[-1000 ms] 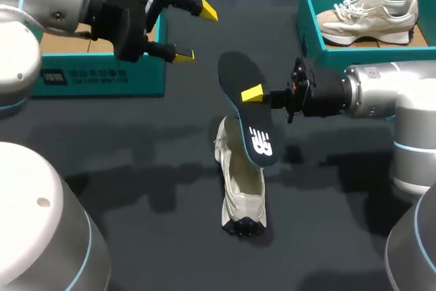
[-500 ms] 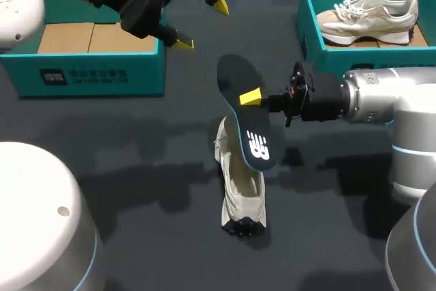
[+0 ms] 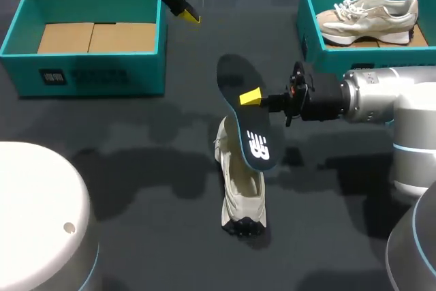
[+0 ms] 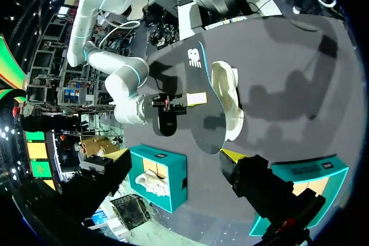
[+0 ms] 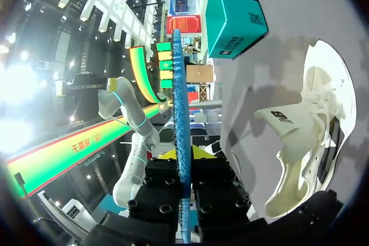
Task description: Take the shoe out of the shoebox, open the shoe tongue, remove and reinsert the insole, then place the shoe into the shoebox
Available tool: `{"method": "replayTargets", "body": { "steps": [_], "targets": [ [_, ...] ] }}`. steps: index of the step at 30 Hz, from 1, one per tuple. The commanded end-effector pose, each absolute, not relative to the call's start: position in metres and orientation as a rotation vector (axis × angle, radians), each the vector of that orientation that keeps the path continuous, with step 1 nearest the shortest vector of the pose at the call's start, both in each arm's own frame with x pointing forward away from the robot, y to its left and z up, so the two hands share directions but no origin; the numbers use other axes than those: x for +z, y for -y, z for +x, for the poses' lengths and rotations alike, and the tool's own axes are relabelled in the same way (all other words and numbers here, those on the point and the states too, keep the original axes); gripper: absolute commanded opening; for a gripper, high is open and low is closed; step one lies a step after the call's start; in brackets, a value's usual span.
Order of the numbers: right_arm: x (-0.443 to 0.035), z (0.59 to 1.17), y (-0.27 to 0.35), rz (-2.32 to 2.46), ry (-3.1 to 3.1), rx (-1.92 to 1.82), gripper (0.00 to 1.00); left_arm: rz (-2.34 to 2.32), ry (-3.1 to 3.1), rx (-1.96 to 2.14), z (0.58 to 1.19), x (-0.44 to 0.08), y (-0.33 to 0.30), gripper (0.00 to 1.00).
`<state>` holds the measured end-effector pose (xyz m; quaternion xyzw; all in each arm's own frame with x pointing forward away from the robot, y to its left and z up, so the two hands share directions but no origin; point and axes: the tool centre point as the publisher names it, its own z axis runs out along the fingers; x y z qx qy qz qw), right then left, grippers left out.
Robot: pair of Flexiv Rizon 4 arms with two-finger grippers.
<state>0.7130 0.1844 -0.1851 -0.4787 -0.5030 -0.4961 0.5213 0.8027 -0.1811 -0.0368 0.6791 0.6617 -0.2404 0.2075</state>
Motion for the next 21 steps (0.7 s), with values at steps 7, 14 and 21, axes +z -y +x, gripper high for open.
{"method": "replayTargets", "body": {
  "steps": [7, 14, 21],
  "targets": [
    [-0.186, 0.713, -0.186, -1.148, 1.205, -1.19, 0.0, 2.171, -2.205, -0.186, 0.808, -0.048, 0.198, 1.0],
    [-0.186, 0.713, -0.186, -1.148, 1.205, -1.19, 0.0, 2.223, -2.209, -0.177, 0.806, -0.047, 0.207, 1.0],
    [-0.186, 0.713, -0.186, -1.148, 1.205, -1.19, 0.0, 2.283, -2.223, -0.062, 0.8, -0.053, 0.223, 1.0]
  ]
}}
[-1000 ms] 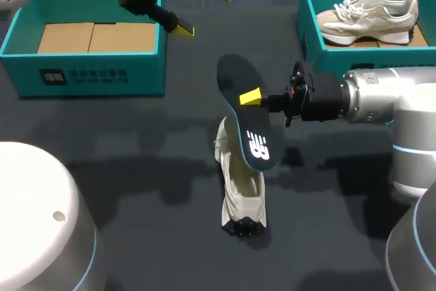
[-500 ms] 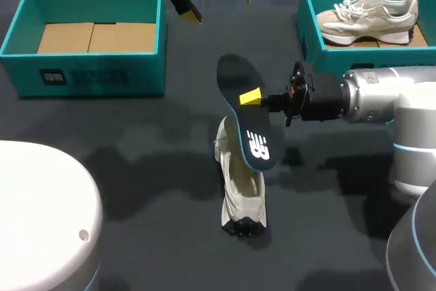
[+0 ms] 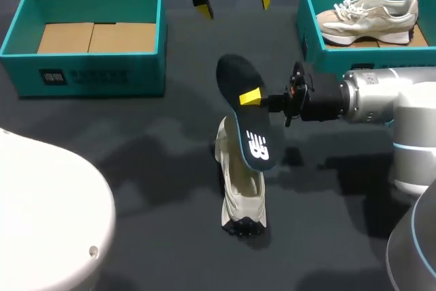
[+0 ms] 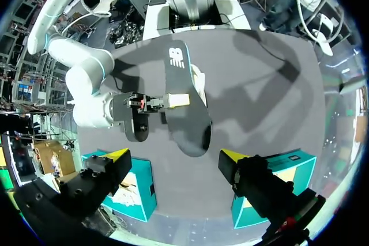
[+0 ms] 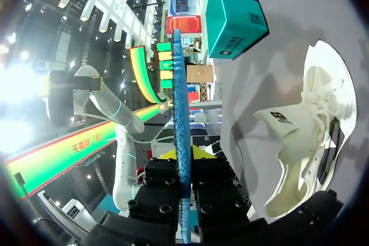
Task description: Take the shoe out of the shoebox, open the shoe tongue, remove and reinsert the insole, then place the shoe into the shoebox
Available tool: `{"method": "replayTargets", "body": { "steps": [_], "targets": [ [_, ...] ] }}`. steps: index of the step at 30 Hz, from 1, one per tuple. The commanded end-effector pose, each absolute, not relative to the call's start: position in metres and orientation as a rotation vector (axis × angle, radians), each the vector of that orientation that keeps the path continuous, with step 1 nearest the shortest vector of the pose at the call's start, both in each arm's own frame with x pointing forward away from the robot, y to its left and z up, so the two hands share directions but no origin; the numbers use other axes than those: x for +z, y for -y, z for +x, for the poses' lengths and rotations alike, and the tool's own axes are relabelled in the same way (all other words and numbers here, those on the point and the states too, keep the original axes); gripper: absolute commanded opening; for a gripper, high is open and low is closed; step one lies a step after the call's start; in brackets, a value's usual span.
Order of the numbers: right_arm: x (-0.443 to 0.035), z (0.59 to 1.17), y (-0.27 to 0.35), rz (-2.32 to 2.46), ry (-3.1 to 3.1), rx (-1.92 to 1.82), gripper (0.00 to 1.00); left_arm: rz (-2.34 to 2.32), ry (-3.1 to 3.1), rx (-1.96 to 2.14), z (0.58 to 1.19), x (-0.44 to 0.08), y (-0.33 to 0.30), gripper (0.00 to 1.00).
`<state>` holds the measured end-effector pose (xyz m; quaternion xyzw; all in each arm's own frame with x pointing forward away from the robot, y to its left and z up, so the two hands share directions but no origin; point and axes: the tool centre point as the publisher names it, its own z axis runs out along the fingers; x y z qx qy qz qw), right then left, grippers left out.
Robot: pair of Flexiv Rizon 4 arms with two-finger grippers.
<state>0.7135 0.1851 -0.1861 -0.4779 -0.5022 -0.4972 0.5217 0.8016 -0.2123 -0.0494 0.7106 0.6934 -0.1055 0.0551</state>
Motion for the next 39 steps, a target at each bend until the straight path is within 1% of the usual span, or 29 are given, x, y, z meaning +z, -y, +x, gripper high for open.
{"method": "replayTargets", "body": {
  "steps": [1, 15, 22, 30, 39],
  "targets": [
    [-0.186, 0.713, -0.186, -1.148, 1.205, -1.19, 0.0, 2.279, -2.232, -0.05, 0.8, -0.055, 0.225, 1.0],
    [-0.186, 0.713, -0.186, -1.148, 1.205, -1.19, 0.0, 2.244, -2.29, -0.091, 0.802, -0.069, 0.227, 1.0],
    [-0.186, 0.713, -0.186, -1.148, 1.205, -1.19, 0.0, 2.113, -2.195, -0.316, 0.798, -0.064, 0.196, 1.0],
    [-0.186, 0.713, -0.186, -1.148, 1.205, -1.19, 0.0, 1.931, -2.079, -0.587, 0.785, -0.069, 0.155, 1.0],
    [-0.186, 0.713, -0.186, -1.148, 1.205, -1.19, 0.0, 1.746, -1.975, -0.87, 0.775, -0.084, 0.145, 1.0]
  ]
}}
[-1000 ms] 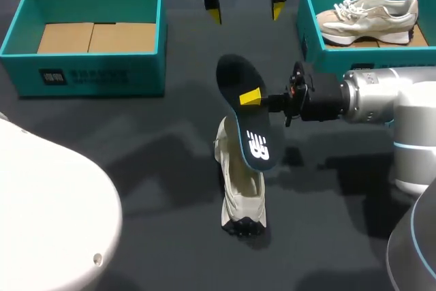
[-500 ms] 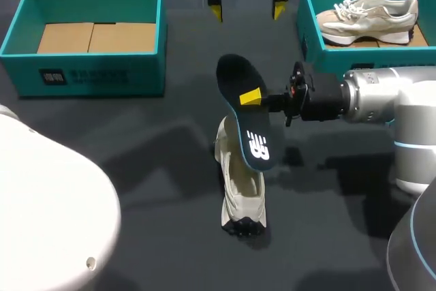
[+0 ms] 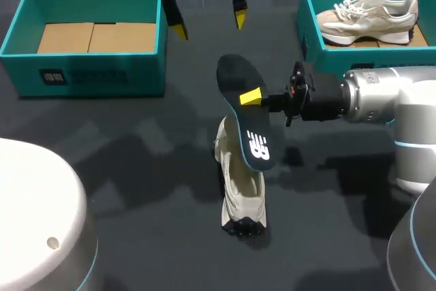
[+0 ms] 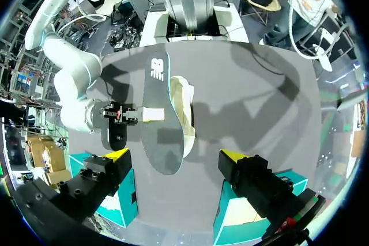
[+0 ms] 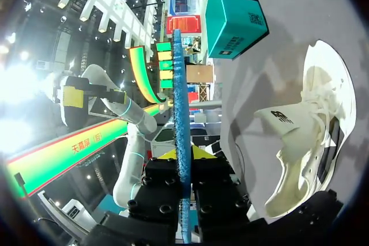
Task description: Take the shoe out of the shoebox, open the shoe tongue, remove and reinsert the insole, then place the shoe into the shoebox
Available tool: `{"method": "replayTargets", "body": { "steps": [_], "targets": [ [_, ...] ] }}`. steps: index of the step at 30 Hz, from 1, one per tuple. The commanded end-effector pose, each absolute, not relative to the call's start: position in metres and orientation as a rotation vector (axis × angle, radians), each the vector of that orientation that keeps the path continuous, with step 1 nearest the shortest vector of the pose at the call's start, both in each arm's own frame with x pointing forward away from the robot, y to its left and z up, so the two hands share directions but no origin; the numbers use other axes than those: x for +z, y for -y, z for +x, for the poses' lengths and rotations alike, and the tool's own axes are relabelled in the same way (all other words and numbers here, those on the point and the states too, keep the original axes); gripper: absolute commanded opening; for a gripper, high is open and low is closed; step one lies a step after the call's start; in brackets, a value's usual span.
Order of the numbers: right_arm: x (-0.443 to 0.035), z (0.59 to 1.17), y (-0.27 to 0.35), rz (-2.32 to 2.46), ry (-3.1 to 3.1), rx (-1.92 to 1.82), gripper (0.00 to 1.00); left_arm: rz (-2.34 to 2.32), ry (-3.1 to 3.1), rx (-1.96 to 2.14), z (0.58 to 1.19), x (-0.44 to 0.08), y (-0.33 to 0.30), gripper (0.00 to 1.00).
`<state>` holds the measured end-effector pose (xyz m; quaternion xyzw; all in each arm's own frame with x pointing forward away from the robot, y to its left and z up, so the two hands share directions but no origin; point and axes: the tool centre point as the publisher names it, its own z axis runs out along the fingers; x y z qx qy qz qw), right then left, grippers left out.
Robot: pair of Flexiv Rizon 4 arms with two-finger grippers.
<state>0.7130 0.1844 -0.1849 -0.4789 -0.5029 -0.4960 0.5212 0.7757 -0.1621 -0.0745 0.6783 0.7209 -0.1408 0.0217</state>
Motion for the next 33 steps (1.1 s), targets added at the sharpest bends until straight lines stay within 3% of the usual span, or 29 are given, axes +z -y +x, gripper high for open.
{"method": "replayTargets", "body": {
  "steps": [1, 33],
  "targets": [
    [-0.186, 0.713, -0.186, -1.148, 1.205, -1.19, 0.0, 1.736, -1.945, -0.916, 0.775, -0.083, 0.143, 1.0],
    [-0.186, 0.713, -0.186, -1.148, 1.205, -1.19, 0.0, 1.475, -1.553, -1.048, 0.754, -0.112, 0.143, 1.0]
  ]
}}
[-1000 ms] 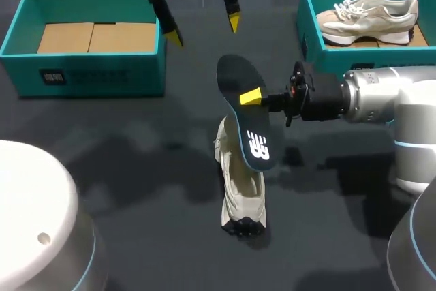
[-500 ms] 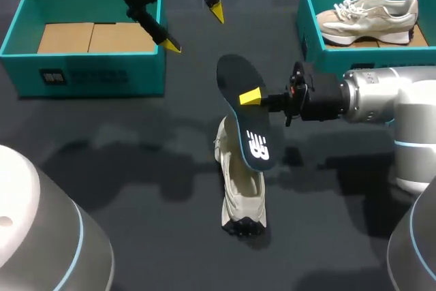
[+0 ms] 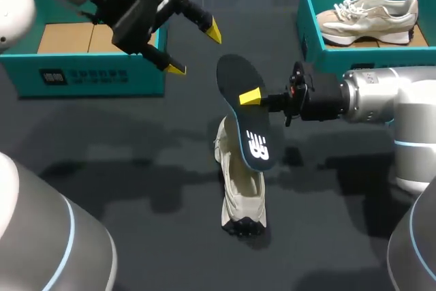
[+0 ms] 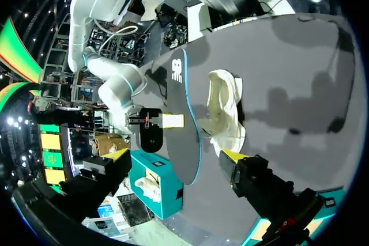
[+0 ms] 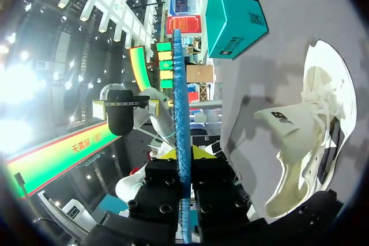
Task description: Take the shoe out of the shoebox, open the shoe tongue, remove and reinsert the insole, then place the shoe into the shoebox
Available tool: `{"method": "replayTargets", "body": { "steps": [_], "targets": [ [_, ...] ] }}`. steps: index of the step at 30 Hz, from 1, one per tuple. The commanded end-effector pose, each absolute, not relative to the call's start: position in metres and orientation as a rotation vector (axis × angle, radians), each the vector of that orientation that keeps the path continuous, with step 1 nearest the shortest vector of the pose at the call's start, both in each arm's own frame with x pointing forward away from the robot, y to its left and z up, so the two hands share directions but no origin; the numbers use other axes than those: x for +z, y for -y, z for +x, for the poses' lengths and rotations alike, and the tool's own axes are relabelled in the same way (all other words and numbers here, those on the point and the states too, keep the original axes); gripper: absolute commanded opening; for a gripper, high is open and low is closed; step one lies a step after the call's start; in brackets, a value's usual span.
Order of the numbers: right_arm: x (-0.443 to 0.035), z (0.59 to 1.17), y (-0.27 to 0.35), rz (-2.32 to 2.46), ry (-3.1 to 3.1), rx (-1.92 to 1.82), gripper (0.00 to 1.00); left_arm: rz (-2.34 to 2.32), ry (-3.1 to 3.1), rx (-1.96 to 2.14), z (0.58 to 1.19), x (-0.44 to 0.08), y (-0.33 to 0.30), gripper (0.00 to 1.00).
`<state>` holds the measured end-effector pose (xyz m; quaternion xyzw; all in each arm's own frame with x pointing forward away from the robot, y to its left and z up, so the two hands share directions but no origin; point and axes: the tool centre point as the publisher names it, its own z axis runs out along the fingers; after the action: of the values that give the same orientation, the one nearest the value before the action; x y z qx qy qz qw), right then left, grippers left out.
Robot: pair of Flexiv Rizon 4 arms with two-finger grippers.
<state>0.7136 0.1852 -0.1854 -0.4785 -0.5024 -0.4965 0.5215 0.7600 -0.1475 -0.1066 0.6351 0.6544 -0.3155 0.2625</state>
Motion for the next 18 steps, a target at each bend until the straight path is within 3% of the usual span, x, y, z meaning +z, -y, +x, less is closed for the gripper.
{"method": "replayTargets", "body": {
  "steps": [1, 18],
  "targets": [
    [-0.186, 0.713, -0.186, -1.148, 1.205, -1.19, 0.0, 1.475, -1.553, -1.048, 0.754, -0.112, 0.143, 1.0],
    [-0.186, 0.713, -0.186, -1.148, 1.205, -1.19, 0.0, 1.337, -1.386, -1.003, 0.736, -0.146, 0.128, 1.0]
  ]
}}
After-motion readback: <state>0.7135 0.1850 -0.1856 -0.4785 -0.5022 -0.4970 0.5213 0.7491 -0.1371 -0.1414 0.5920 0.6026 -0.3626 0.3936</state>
